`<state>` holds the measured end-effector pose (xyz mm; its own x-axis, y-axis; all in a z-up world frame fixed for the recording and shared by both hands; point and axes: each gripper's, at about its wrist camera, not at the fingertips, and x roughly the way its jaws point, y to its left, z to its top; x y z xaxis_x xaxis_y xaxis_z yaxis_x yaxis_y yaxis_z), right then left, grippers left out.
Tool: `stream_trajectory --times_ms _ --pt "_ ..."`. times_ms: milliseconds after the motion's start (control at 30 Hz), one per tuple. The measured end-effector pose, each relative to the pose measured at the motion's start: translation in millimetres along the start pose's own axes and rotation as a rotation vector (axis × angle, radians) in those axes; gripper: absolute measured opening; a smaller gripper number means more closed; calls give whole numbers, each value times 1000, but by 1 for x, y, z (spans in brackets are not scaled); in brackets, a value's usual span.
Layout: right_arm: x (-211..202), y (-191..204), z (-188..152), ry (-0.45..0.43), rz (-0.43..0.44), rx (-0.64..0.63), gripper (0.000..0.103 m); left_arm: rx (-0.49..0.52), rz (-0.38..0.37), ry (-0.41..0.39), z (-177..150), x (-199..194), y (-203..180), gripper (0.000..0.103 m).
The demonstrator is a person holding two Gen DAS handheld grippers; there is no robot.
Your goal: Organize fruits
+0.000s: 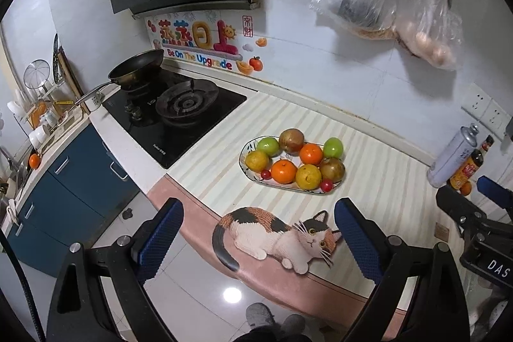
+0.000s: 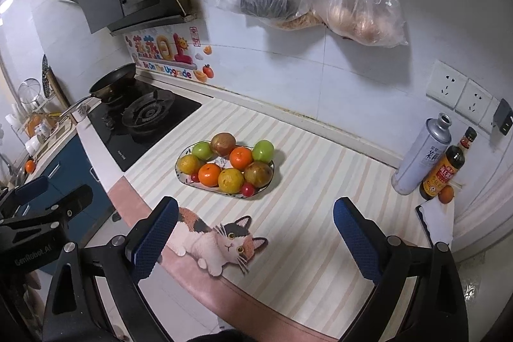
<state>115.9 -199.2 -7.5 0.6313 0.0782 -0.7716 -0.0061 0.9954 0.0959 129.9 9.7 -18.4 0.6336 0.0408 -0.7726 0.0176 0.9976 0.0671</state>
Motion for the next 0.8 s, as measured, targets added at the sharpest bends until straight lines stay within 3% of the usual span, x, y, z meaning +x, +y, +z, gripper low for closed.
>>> stream_trajectory --times_ms 433,800 --pt "65 -4 15 78 -34 13 99 5 -5 75 18 54 -9 96" --pt "74 -8 16 88 -40 16 99 -4 6 70 27 67 -9 96"
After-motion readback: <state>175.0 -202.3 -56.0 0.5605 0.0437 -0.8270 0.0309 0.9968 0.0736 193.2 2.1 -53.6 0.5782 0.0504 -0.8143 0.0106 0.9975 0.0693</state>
